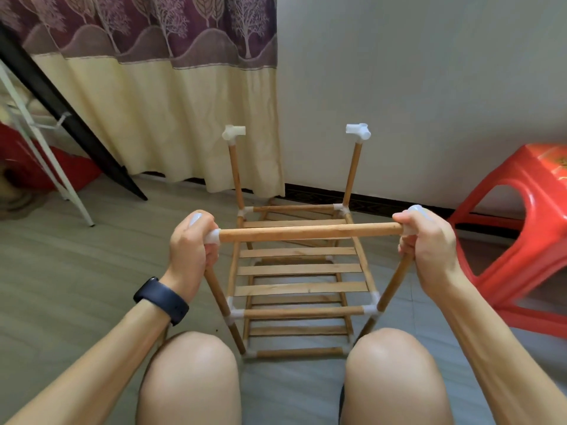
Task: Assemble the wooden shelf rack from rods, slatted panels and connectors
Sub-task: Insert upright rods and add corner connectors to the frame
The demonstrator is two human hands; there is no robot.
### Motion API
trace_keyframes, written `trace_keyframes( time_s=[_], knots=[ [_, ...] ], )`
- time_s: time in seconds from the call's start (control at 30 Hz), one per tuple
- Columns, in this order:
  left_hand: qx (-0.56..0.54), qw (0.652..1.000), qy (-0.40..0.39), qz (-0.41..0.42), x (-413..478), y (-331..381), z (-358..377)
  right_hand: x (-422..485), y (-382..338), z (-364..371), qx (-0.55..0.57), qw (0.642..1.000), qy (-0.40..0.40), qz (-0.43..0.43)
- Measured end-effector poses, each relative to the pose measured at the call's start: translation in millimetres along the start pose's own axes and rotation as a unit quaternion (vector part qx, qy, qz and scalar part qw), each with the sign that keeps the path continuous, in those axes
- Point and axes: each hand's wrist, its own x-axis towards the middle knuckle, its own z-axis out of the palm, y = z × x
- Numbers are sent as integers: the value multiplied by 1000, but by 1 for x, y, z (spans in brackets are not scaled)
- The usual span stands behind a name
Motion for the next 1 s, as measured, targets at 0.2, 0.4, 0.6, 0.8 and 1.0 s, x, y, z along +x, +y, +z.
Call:
trace_keyframes(
  time_s=[0.2, 0.4, 0.6, 0.8, 1.0],
  knots=[
    [-24, 999, -40, -10, 1, 1, -4, 1, 0, 5, -8, 1000, 11, -9],
    [-48, 983, -154, -90, -7, 11, -20, 1, 7, 4, -19, 998, 51, -16],
    [-28, 913, -349, -209, -8, 38, -49, 23, 2, 15, -14, 989, 148, 11],
    [121, 881, -397, -227, 0, 52, -54, 33, -2, 24, -36, 982, 185, 34],
    [127, 857, -445, -226, 1, 55, -74, 22, 5, 39, -15, 986, 161, 27]
  ],
)
